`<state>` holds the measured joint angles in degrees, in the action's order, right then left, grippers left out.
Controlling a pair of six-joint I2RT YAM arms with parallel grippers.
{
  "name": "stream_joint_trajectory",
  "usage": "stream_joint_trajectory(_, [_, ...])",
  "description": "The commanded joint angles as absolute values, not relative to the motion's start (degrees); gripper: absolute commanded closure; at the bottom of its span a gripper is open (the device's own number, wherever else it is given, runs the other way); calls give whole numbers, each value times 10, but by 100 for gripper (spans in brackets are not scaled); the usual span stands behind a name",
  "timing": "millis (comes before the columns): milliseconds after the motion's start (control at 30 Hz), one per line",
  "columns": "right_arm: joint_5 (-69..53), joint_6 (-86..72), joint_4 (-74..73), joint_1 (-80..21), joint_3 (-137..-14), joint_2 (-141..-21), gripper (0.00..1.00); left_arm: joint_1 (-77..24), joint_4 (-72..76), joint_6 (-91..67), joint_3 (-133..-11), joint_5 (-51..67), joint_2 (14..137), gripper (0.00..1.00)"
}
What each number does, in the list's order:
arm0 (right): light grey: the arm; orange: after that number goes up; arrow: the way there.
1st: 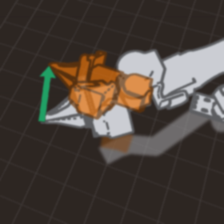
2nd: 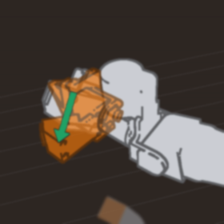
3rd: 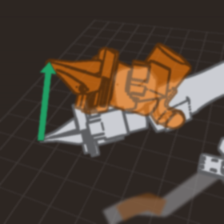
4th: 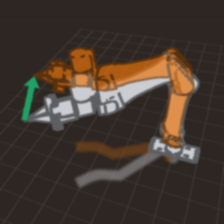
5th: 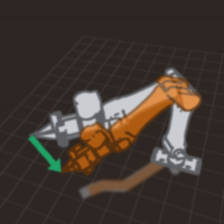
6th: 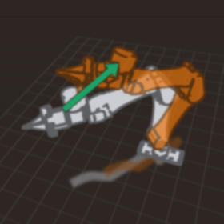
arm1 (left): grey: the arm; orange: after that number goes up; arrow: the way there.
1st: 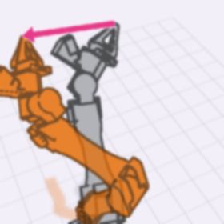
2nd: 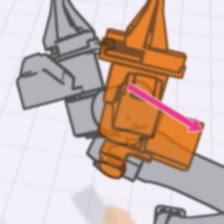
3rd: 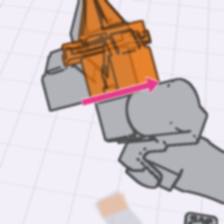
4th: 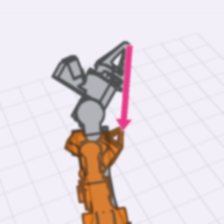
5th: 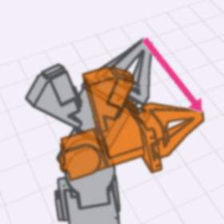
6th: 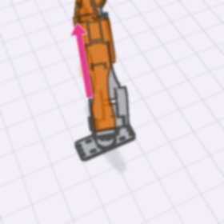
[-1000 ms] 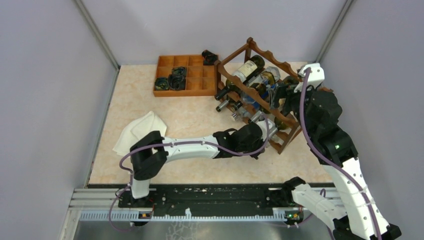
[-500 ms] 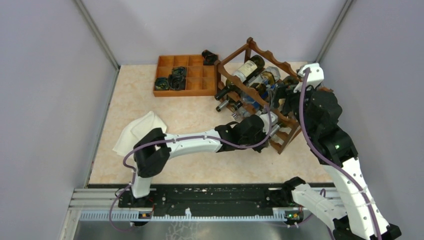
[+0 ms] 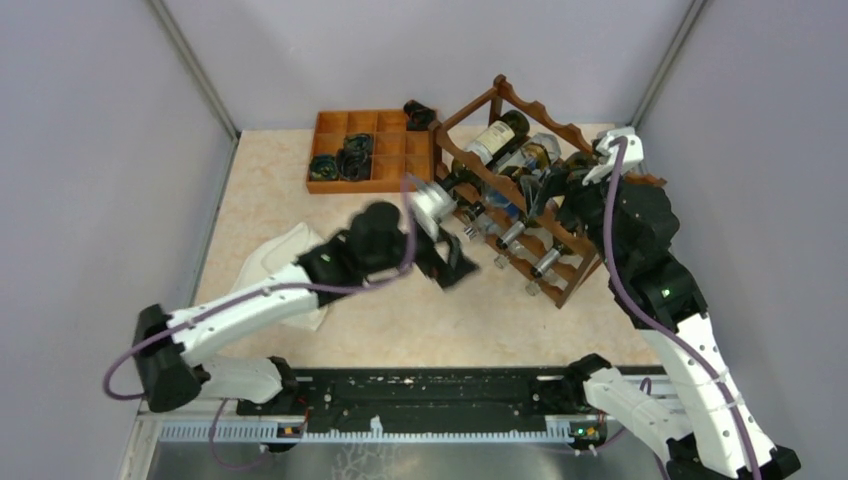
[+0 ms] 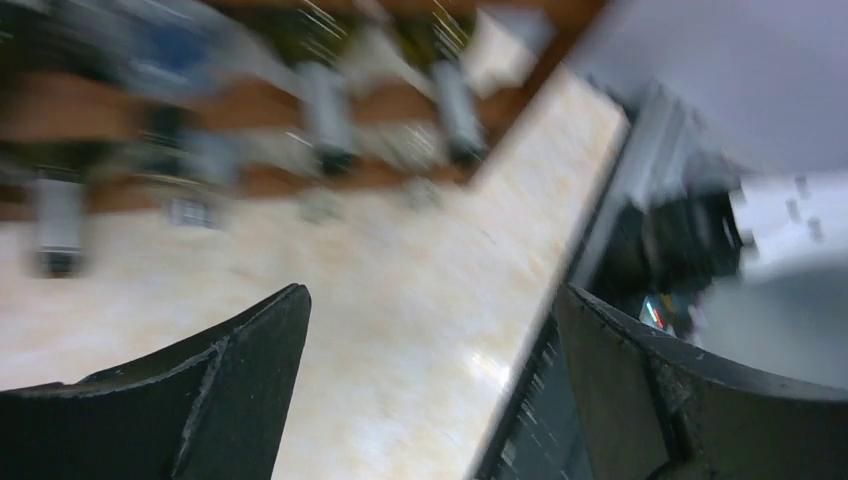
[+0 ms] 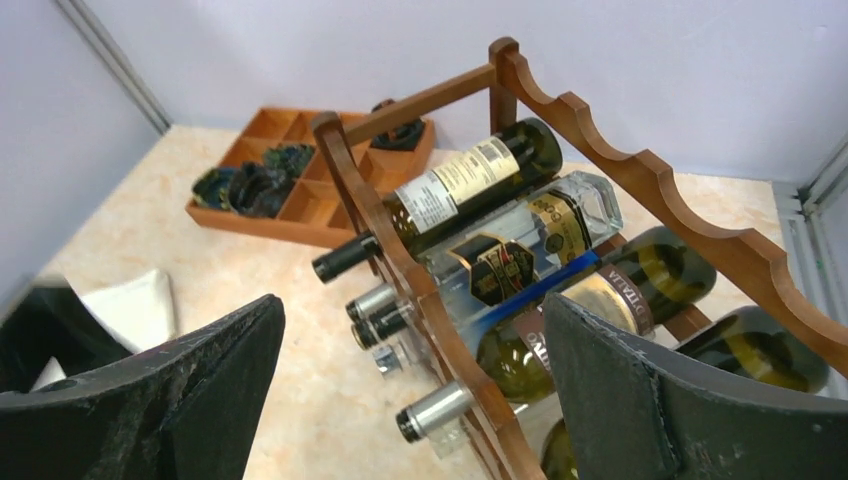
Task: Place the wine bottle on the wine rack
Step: Reset both arms
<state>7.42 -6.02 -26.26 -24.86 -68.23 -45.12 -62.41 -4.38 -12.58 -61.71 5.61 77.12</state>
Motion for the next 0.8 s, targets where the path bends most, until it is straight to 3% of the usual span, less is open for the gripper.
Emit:
stream_joint_trajectory(0, [96, -117, -169, -249, -695, -450, 1, -452, -35, -152, -631, 111, 684, 2])
stream_joint_trajectory(133, [93, -132, -116, -249, -717, -466, 2, -332, -78, -138, -726, 133, 624, 2])
stream_joint_trajectory(400, [205, -193, -64, -249, -716, -458, 1, -326, -144, -115, -809, 108, 575, 2])
stream_joint_trajectory(767, [211, -178, -25, -249, -716, -443, 2, -327, -163, -108, -789, 59, 513, 2])
